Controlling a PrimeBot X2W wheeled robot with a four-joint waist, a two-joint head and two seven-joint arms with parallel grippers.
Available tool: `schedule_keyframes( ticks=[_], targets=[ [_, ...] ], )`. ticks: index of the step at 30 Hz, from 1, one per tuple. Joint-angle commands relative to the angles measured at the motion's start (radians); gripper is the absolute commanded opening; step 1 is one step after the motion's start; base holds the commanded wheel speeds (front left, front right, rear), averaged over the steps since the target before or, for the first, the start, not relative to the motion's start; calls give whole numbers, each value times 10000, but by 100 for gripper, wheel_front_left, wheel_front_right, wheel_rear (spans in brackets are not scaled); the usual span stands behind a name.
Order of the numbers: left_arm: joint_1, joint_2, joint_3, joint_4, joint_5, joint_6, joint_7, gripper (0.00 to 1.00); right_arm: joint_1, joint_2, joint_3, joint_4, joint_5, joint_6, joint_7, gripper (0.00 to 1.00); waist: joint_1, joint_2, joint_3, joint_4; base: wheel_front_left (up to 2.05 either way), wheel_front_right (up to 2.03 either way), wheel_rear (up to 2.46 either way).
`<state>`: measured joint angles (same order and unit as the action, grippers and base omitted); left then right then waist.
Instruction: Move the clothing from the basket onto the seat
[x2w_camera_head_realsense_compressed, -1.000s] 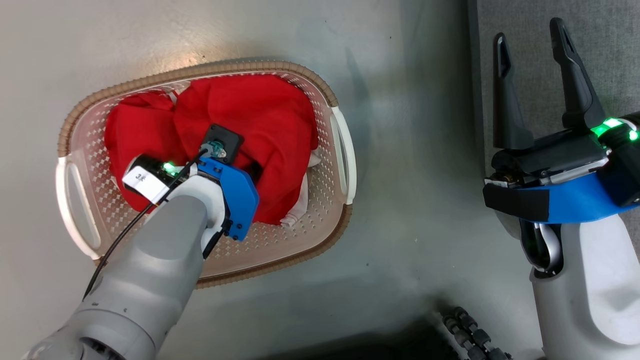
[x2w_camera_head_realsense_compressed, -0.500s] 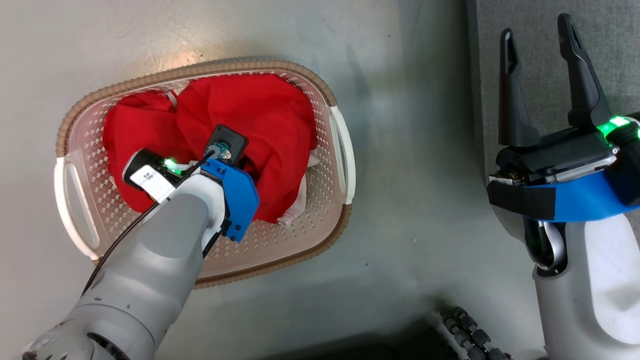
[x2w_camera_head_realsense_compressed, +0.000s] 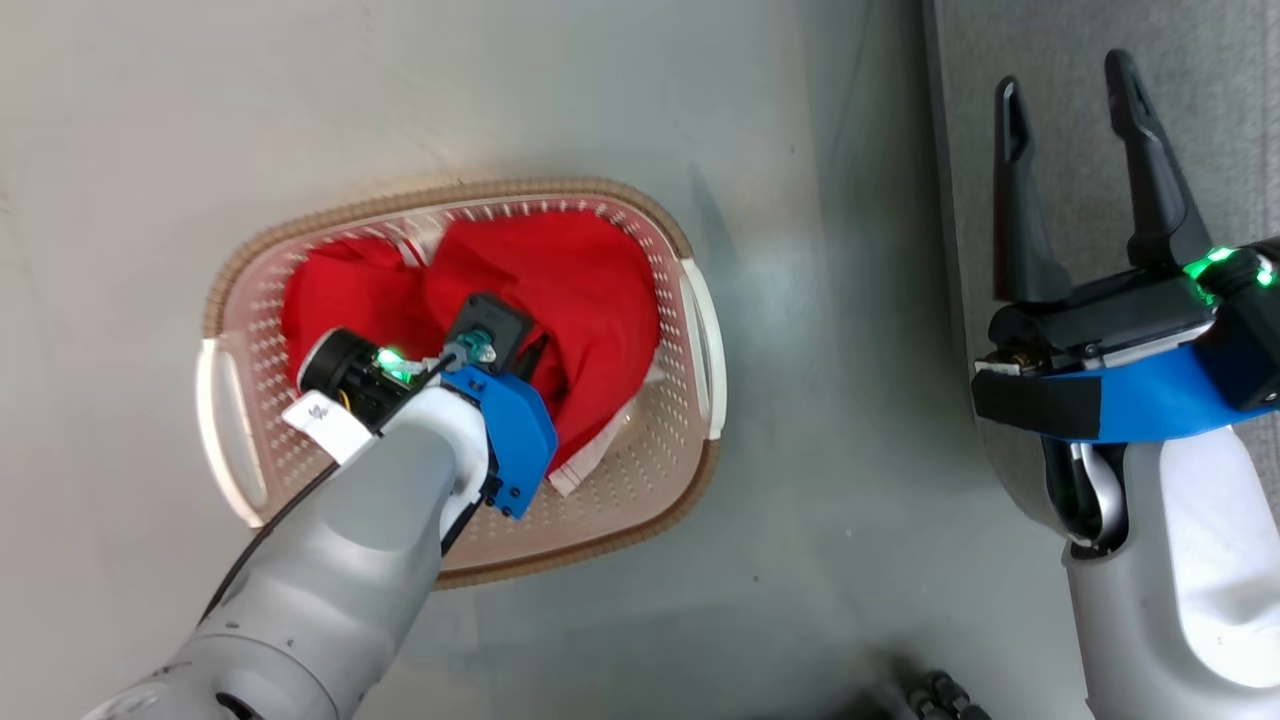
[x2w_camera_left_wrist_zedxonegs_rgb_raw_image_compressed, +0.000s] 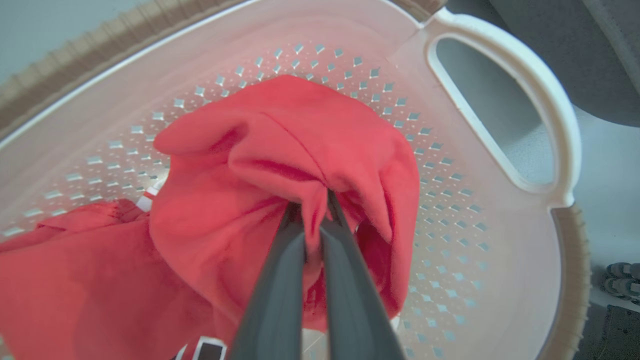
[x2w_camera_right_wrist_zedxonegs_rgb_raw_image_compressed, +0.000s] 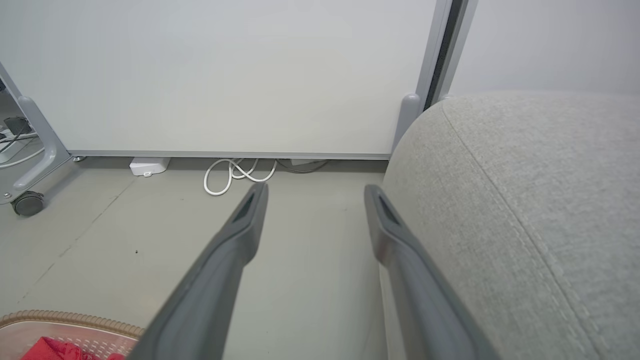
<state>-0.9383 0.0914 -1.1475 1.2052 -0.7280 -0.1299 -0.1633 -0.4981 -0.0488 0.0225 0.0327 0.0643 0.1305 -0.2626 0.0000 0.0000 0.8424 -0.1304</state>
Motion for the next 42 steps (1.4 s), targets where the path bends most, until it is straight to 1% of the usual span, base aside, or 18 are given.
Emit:
schedule_keyframes(
  ticks=[1,10,13,14,16,17,23,29,36,42],
  targets=[
    [121,-35,-102,-51,-117,-6,-184,0,166,-28,-20,62,-9,5,-35,100,0,0,-591,239,0,0,0],
    [620,-173,-365,-318,-589,-6,-881,0,661,-29,-27,430,-128,5,-33,100,0,0,-2190,607,0,0,0],
    [776,-189,-384,-444,-695,-6,-973,0,856,-29,-41,595,-170,5,-33,100,0,0,-2699,710,0,0,0],
    [776,-189,-384,-444,-695,-6,-973,0,856,-29,-41,595,-170,5,-33,100,0,0,-2699,710,0,0,0],
    [847,-171,-262,-632,-773,-6,-1033,0,1094,-29,-46,700,-159,5,-35,100,0,0,-3220,795,0,0,0],
    [847,-171,-262,-632,-773,-6,-1033,0,1094,-29,-46,700,-159,5,-35,100,0,0,-3220,795,0,0,0],
    [1086,34,517,-1350,-521,-1,-1027,0,1701,-30,-146,975,-206,5,-33,100,0,0,-4322,1052,0,0,0],
    [1483,288,1489,-2189,46,84,-1029,0,2259,-30,-124,1166,-139,5,-35,100,0,0,-5391,1144,0,0,0],
    [1918,526,2588,-3217,806,130,-1030,0,2872,-30,-64,1326,-49,5,-35,100,0,0,-6425,1168,0,0,0],
    [2178,629,3282,-4084,1433,95,-1023,0,3375,-30,-111,1424,-10,5,-35,100,0,0,-7122,1242,0,0,0]
  ],
)
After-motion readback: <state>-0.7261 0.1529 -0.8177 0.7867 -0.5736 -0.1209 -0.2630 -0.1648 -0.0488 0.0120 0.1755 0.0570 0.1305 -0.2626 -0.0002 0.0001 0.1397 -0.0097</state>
